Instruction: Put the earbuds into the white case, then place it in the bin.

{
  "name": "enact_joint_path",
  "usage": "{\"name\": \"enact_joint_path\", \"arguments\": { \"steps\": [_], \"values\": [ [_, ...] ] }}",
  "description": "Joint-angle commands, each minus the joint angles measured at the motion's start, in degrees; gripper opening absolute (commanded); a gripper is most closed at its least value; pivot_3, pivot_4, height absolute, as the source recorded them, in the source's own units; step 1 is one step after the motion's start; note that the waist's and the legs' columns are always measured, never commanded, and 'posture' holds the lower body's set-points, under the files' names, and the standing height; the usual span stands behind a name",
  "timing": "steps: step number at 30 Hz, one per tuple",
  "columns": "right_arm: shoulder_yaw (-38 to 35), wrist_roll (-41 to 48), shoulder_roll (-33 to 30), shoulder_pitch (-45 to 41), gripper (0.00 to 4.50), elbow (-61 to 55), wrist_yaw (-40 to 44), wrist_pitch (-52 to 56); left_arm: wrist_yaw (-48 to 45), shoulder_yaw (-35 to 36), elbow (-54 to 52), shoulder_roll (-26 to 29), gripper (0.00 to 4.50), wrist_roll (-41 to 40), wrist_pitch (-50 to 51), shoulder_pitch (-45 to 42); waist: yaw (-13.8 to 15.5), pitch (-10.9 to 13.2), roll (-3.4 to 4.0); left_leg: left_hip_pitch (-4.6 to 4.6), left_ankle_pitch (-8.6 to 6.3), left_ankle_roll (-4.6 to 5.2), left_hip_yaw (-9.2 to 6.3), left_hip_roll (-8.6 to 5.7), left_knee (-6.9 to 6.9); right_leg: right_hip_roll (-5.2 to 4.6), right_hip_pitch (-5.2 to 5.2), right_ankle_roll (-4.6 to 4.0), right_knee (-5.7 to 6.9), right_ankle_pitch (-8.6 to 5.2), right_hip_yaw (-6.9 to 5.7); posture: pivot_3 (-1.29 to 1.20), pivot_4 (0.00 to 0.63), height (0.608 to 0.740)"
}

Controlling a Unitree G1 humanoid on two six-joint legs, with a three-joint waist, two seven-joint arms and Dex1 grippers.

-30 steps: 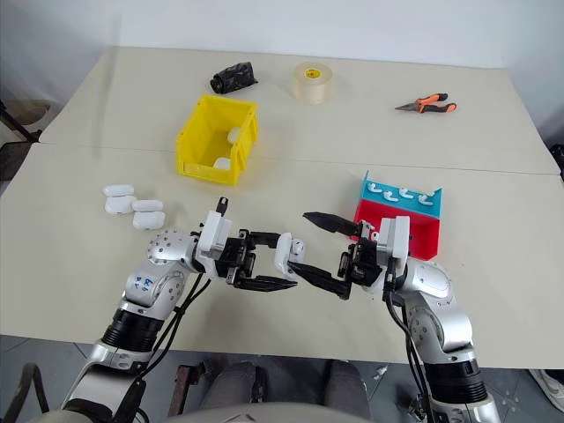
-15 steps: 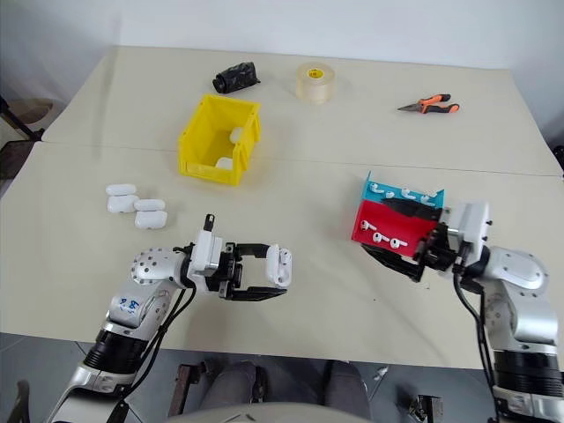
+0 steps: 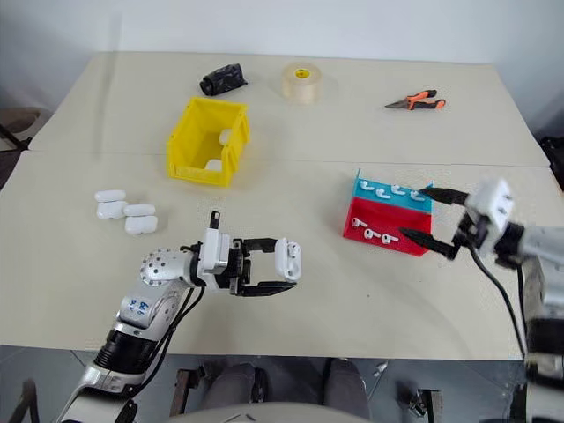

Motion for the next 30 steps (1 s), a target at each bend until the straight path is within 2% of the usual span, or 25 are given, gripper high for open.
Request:
{"name": "enact_joint_path", "arguments": {
  "steps": [1, 9, 13, 19, 30],
  "values": [
    [6.97, -8.22, -2.14, -11.4, 4.46, 6.71, -2.05, 7.21, 0.08, -0.63, -0.79, -0.89, 2.72, 0.3, -1.73, -1.09, -0.07, -0.01, 0.01, -0.01, 0.0, 0.0, 0.01, 0.0, 0.0, 0.0, 0.0, 0.0, 0.0, 0.0, 0.01, 0.0, 0.15, 0.74],
    [20.5, -22.18, -0.04, -35.79, 4.46, 30.14, 2.52, 11.09, 0.84, -1.81, -0.82, -2.24, 2.72, 1.02, -2.76, -0.68, -0.07, 0.01, 0.04, -0.13, -0.02, 0.04, 0.0, -0.07, -0.05, -0.05, -0.02, 0.0, -0.08, 0.0, -0.07, 0.0, 0.15, 0.74],
    [25.31, -29.46, 2.15, -43.25, 4.46, 41.13, -0.89, 4.81, 1.75, -1.82, -1.27, -2.64, 2.72, 1.5, -2.96, -0.2, -0.3, 0.01, 0.05, -0.11, -0.02, 0.03, 0.0, -0.04, -0.12, -0.04, -0.07, 0.0, -0.06, 0.0, -0.08, 0.0, 0.15, 0.74],
    [29.27, -35.75, 4.76, -48.06, 4.46, 49.72, 0.11, 0.07, 2.74, -1.47, -1.3, -2.48, 2.72, 1.93, -3.26, -0.35, -0.42, 0.03, 0.09, -0.13, -0.02, 0.03, 0.02, -0.04, -0.09, -0.05, -0.07, 0.0, -0.04, 0.0, -0.06, 0.0, 0.15, 0.74],
    [31.57, -41.75, 8.01, -49.51, 4.46, 54.26, -0.86, -2.5, 4.36, -1.44, -1.56, -2.78, 2.72, 2.31, -3.47, -0.67, -1.67, 0.03, 0.13, -0.11, -0.02, 0.03, -0.02, -0.04, -0.11, -0.05, -0.07, 0.0, -0.01, 0.0, -0.06, 0.0, 0.15, 0.74]
  ]
}}
